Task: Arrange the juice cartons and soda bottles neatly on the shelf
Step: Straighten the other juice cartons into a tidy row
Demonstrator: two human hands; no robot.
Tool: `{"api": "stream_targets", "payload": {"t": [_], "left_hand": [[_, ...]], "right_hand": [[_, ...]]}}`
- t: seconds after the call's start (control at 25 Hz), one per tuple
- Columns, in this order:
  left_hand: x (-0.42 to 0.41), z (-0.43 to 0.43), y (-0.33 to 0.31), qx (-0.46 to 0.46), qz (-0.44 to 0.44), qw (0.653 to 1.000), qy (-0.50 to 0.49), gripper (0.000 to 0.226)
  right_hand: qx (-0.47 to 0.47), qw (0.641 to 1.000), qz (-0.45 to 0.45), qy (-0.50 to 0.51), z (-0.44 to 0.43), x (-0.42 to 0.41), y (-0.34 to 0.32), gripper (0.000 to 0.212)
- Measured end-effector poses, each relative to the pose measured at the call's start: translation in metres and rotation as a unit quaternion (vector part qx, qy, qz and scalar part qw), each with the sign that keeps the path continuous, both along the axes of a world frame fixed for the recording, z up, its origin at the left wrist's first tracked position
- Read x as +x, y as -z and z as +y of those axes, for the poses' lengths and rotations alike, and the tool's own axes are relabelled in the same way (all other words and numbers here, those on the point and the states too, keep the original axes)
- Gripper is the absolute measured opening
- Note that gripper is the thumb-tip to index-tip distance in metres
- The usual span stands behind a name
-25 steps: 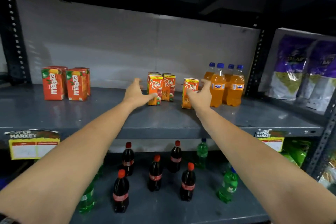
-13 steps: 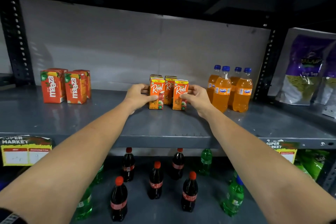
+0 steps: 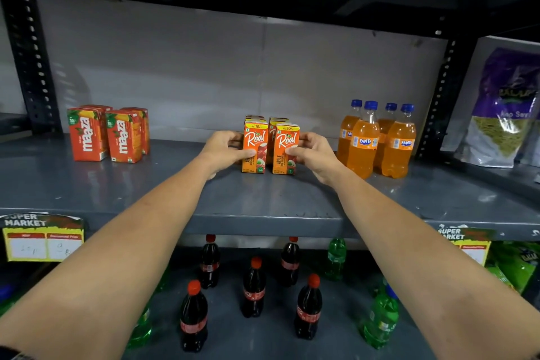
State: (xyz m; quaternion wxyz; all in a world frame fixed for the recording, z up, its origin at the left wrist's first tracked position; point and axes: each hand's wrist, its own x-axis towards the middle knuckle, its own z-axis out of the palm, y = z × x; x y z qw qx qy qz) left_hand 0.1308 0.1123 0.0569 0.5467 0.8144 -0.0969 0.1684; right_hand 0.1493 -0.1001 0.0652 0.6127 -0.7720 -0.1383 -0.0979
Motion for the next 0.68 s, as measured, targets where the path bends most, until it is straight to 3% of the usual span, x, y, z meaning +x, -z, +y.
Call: {"api": "stream_targets", "payload": {"t": [0.28,0.44,0.56,0.68], "left_hand": [[-0.001,0.000,0.001,0.011,-0.007,1.000,0.004,0.049],[-0.002,0.002,0.003,0.017,-0.012,1.000,-0.019,0.053],[-0.007,0.006,0.006,0.073,-0.057,0.993,-0.077,0.066],[-0.017,0.005,0.010,0.157,-0.127,0.969,-0.142,0.075]], "right_hand": [[-0.001,1.000,0.005,-0.001,0.002,0.000,0.001,0.033],[-0.018,1.000,-0.006,0.025,0.006,0.000,0.003,0.045],[-0.075,0.988,-0.099,0.088,0.005,-0.004,0.004,0.059],[-0.135,0.954,-0.215,0.160,-0.003,-0.018,0.005,0.066]]}}
